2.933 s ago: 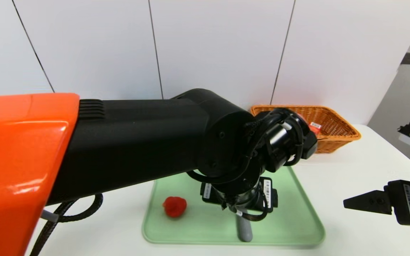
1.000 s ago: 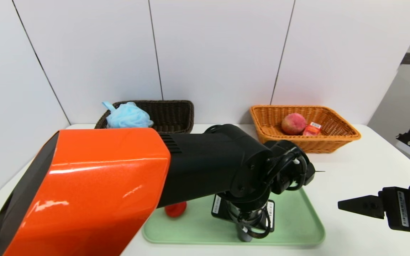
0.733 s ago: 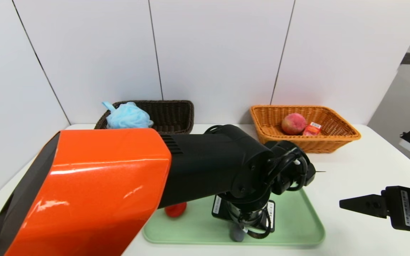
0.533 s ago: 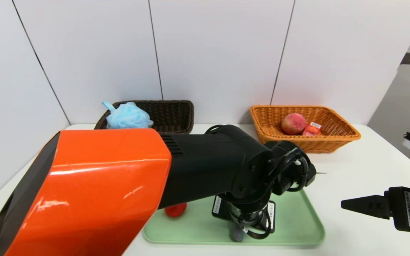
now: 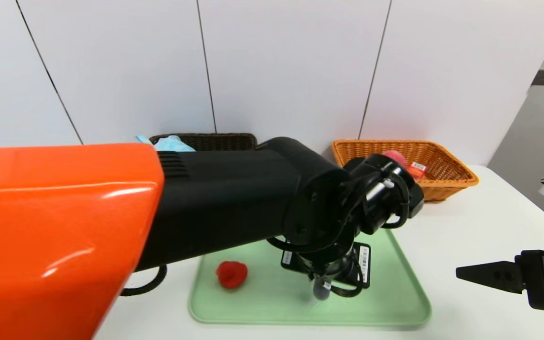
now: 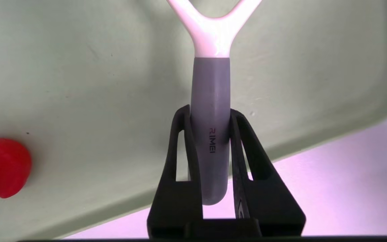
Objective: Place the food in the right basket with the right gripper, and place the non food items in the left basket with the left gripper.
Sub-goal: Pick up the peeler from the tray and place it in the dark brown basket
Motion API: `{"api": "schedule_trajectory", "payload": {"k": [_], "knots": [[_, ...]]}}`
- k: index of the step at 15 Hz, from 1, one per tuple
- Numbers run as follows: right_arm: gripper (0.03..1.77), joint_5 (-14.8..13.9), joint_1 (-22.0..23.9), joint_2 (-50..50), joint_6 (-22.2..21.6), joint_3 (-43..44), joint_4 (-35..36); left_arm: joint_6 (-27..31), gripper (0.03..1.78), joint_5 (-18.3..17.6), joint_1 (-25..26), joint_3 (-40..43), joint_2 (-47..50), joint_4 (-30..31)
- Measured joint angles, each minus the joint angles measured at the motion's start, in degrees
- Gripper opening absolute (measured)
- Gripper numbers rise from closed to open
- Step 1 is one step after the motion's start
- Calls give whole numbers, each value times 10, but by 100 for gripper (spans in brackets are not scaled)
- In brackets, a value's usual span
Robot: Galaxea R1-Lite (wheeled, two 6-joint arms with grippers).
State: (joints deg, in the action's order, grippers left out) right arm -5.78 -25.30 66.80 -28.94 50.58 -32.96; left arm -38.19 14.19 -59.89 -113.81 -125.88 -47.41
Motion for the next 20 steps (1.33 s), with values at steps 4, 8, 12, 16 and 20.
{"api": "schedule_trajectory", "payload": {"k": [4,8,12,16,20], "knots": [[171,-1,0,1,0,0,0,2,28,5,31,0,67,54],[171,-2,1,4,-2,0,0,48,28,35,119,0,133,102],[171,-3,7,5,-2,1,5,115,28,41,233,0,160,129],[171,-6,10,13,8,6,73,165,28,36,305,1,130,171],[171,-13,23,38,64,32,89,176,28,22,337,1,82,198]]}}
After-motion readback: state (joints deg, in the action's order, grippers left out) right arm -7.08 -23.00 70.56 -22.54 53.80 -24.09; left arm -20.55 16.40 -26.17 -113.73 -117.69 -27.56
